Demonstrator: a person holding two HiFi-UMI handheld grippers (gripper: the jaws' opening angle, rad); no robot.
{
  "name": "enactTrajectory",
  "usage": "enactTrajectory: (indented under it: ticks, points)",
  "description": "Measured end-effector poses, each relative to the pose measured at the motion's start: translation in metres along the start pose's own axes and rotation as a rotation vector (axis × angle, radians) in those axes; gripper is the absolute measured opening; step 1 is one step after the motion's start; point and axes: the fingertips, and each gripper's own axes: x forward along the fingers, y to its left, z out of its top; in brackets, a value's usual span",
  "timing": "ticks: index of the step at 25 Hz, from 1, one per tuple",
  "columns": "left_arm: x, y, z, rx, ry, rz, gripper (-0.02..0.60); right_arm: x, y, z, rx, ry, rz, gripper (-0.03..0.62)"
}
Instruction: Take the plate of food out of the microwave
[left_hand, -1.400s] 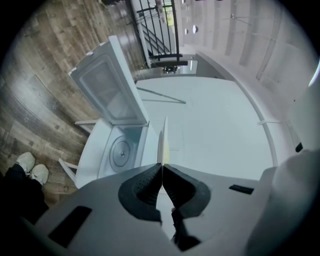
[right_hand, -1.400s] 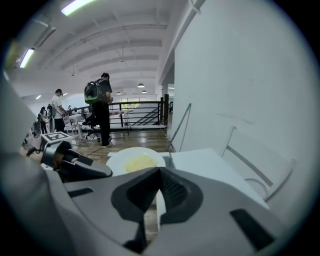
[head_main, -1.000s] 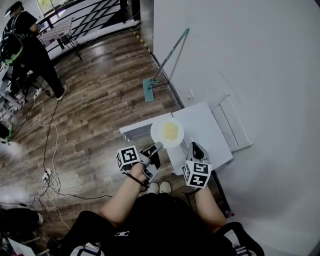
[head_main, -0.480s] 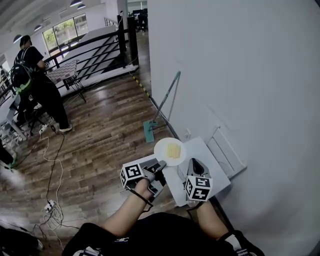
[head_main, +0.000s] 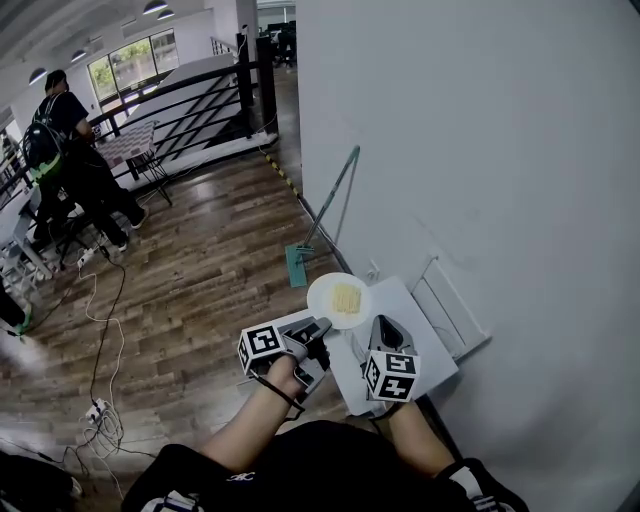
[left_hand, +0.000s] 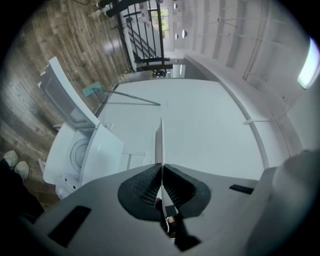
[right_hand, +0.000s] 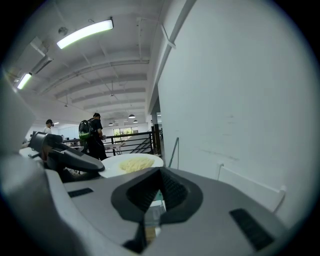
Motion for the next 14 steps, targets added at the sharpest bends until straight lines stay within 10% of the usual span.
enactTrajectory:
  ticks: [14]
  points:
    - [0.0, -0.002, -0.003, 0.002, 0.006, -0.014, 0.009, -0.004, -0.002, -0.003, 0.005, 0.006, 0.014, 0.012]
